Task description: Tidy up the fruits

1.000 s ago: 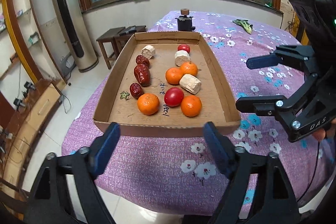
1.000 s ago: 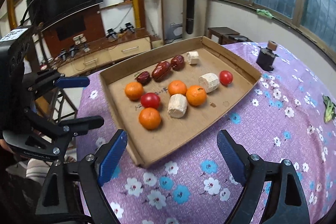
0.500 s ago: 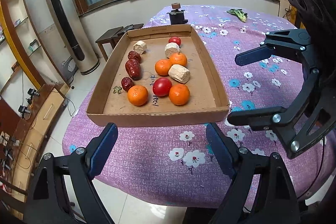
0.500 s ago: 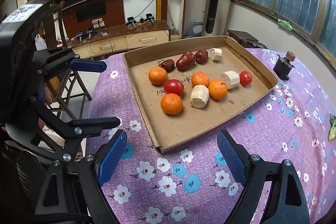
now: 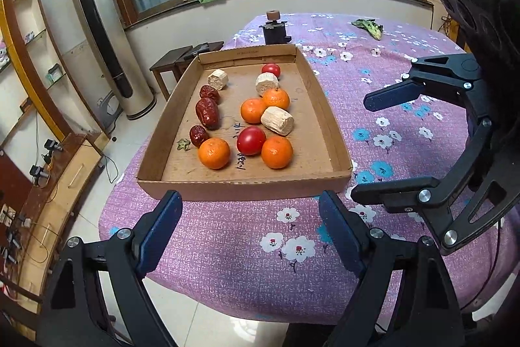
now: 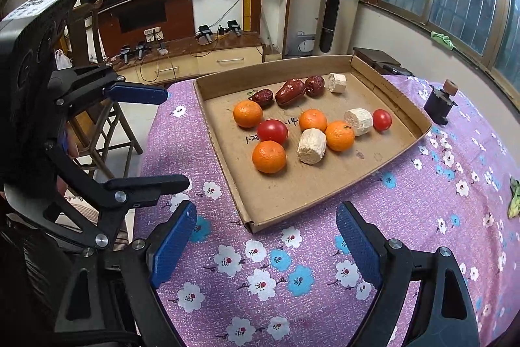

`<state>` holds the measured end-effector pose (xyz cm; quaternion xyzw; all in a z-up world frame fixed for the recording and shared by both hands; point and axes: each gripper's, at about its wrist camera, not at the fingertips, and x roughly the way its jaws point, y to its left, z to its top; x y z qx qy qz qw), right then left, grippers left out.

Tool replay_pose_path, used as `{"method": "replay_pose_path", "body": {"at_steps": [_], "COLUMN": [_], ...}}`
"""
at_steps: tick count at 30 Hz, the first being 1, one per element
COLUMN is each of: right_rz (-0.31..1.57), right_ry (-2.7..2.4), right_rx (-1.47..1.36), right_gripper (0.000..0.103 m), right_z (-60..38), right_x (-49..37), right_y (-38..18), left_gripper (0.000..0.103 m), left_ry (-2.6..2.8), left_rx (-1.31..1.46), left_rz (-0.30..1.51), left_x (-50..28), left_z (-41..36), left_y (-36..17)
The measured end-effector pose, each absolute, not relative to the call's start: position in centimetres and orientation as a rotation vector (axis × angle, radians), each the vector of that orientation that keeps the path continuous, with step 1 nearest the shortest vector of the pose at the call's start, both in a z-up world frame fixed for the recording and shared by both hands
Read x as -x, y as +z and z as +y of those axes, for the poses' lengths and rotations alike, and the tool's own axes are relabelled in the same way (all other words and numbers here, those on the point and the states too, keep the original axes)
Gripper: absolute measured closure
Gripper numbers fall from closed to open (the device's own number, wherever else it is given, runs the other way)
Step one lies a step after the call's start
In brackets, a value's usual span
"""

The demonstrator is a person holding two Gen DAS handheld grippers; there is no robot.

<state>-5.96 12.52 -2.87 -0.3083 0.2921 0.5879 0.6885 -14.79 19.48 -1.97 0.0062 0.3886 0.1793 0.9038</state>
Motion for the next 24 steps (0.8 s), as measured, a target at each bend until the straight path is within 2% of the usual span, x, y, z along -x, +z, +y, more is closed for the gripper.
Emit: {"method": "replay_pose_path", "body": {"at_steps": [24], "right_rz": [0.627], "right_ry": [1.317], "right_rx": [0.693], "right_gripper": [0.014], "right_z": [12.9], "right_x": [5.9], "right_y": [-2.8], "left_gripper": [0.017], "left_ry": [0.396], "left_rx": [0.036], "left_rz": [0.739], "left_x": [15.5], "left_z": [21.0], "left_y": [-0.4]}}
